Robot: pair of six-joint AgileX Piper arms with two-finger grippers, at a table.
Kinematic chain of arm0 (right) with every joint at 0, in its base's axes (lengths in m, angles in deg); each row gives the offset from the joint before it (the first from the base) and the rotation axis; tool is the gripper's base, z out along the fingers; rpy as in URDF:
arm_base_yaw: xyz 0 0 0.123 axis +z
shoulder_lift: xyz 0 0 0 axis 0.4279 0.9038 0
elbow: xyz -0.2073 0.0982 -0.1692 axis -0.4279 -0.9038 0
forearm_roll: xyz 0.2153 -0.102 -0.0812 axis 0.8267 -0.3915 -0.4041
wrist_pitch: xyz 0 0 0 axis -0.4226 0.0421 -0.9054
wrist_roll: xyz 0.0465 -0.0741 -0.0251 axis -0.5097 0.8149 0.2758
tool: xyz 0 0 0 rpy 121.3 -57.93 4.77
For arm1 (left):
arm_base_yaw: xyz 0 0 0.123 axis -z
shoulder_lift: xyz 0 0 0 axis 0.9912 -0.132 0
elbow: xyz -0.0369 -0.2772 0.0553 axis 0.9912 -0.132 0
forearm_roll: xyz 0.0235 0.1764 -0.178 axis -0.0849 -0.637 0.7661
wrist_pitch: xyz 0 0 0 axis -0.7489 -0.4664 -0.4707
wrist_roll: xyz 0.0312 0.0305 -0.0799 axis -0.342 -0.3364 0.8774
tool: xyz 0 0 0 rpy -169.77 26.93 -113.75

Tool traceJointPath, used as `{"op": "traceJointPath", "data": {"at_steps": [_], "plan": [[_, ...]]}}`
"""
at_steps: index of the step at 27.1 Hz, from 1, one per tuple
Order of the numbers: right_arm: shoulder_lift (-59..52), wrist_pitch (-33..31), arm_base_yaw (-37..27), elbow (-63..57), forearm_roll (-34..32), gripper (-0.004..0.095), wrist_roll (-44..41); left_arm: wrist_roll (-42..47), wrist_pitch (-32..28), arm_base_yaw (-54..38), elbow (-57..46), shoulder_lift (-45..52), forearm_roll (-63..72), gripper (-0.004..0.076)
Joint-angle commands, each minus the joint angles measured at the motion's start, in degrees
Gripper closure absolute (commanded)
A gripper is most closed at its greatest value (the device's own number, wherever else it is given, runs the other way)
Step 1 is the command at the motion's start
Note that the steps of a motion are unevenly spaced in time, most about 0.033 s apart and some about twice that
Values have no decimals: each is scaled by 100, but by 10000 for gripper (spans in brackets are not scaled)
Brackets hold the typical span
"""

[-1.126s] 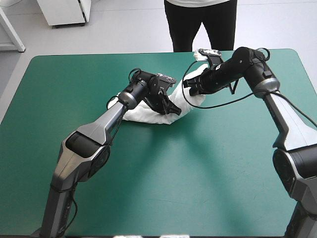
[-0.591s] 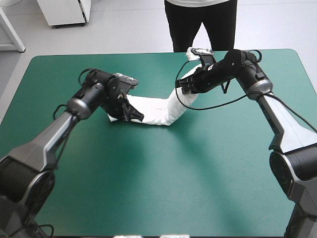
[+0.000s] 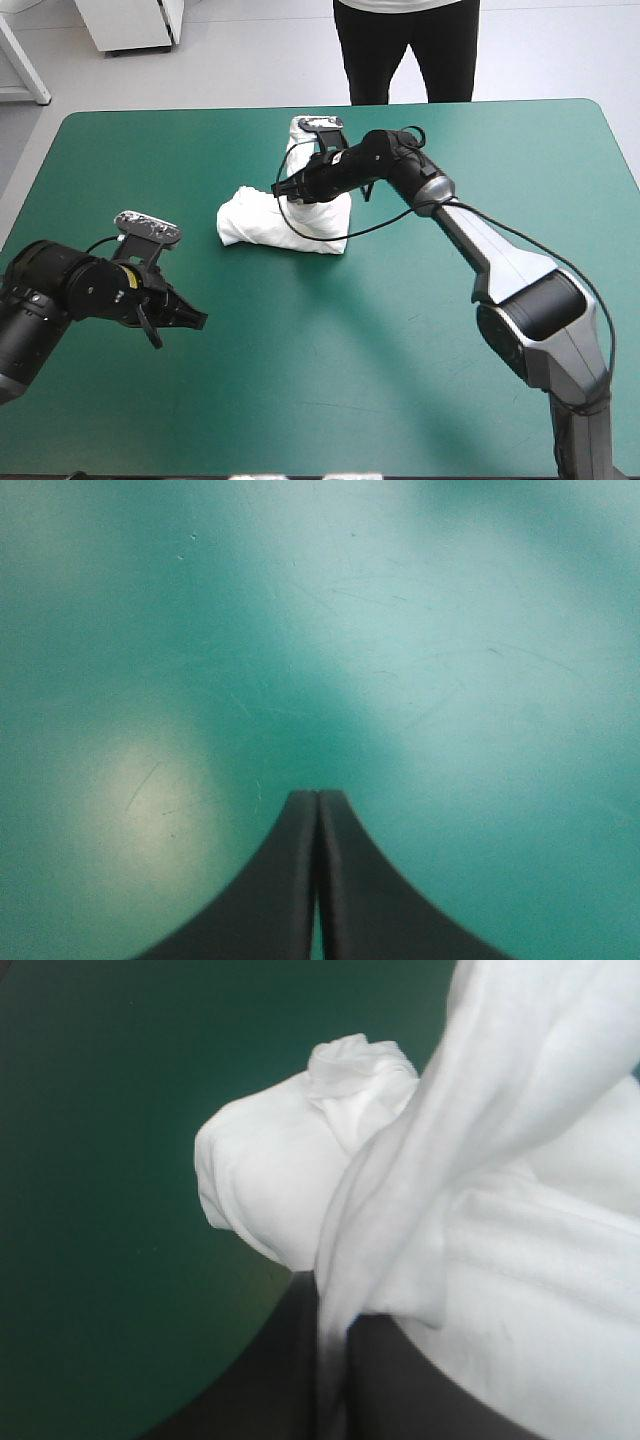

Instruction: Fold the cloth

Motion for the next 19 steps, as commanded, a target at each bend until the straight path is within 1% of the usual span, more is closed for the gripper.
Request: {"op": "traceJointPath", "data": {"at_steps": [1,5,6,7,8,9,10,12,14,17,18,19], "plan": [[179,207,225,783,343,924,-9,77,83,-7,119,311,152,734],[758,-129,445,1532,359,920,-256,199,95,-7,110,359,259,734],[869,-239,494,1682,379,902,-241,199,95,3,110,359,308,734],[962,-393,522,1855,379,842,-228,199,82,3,110,359,414,734],[1015,-650,546,2042,379,698,-199,199,28,3,110,359,596,734],[1015,-791,546,2148,389,595,-199,199,9,3,110,359,638,734],[1015,-1016,535,2362,329,432,-278,199,-20,3,110,359,696,734],[1002,-1337,490,2696,174,304,-589,199,-20,3,110,359,712,734],[980,-1546,438,2962,-143,292,-809,199,-20,3,110,359,712,734],[929,-1994,359,3295,-790,331,-1045,225,-20,3,110,359,738,734],[920,-2255,330,3346,-1110,344,-1154,284,-30,3,110,359,738,734],[895,-2332,288,3348,-1298,354,-1260,311,-30,3,110,359,738,734]]}}
